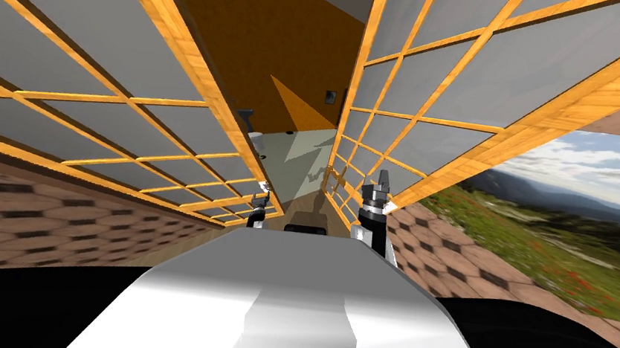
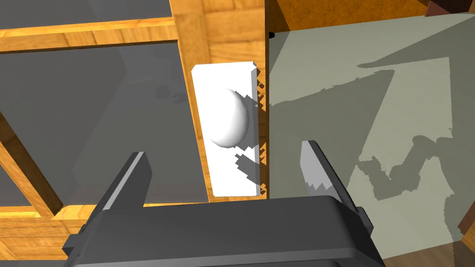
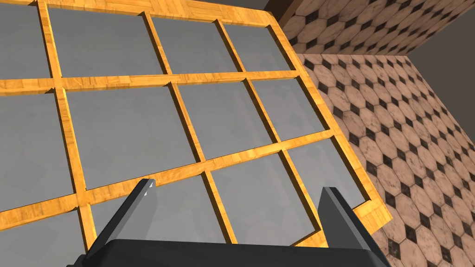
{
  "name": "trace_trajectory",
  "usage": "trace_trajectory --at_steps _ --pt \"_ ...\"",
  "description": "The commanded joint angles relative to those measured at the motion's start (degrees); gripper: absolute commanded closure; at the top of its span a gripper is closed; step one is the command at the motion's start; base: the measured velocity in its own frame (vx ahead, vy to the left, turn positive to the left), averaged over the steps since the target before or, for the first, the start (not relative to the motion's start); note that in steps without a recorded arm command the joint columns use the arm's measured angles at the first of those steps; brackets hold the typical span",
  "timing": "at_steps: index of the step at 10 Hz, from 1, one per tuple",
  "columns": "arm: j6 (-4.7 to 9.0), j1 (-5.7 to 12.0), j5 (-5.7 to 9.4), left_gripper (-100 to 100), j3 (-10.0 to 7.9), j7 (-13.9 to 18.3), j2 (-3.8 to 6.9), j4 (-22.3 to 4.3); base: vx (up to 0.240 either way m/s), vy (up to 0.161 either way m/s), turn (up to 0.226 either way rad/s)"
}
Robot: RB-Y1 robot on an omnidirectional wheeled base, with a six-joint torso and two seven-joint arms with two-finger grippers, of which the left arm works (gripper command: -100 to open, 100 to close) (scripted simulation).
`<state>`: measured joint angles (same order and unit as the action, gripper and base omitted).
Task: Pull the door open
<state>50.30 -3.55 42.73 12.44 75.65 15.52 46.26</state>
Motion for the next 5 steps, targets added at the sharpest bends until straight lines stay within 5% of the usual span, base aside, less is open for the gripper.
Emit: trace_trajectory --at_steps 1,3,4,5 --pt "0.16 -0.34 0.37 -100 -0.57 1.0 1.02 -0.3 0.207 0.015 -0.131" --pt "0.66 -0.72 0.75 -100 -1.16 2.5 2.28 -1.1 0.204 0.03 -0.103" --pt "0.33 -0.78 0.68 -100 -1.04 1.8 1.86 -0.4 0.084 0.026 -0.017" --pt "0.33 -0.78 0.68 100 -1.04 1.8 1.86 -0.4 -0.008 -0.002 0.028"
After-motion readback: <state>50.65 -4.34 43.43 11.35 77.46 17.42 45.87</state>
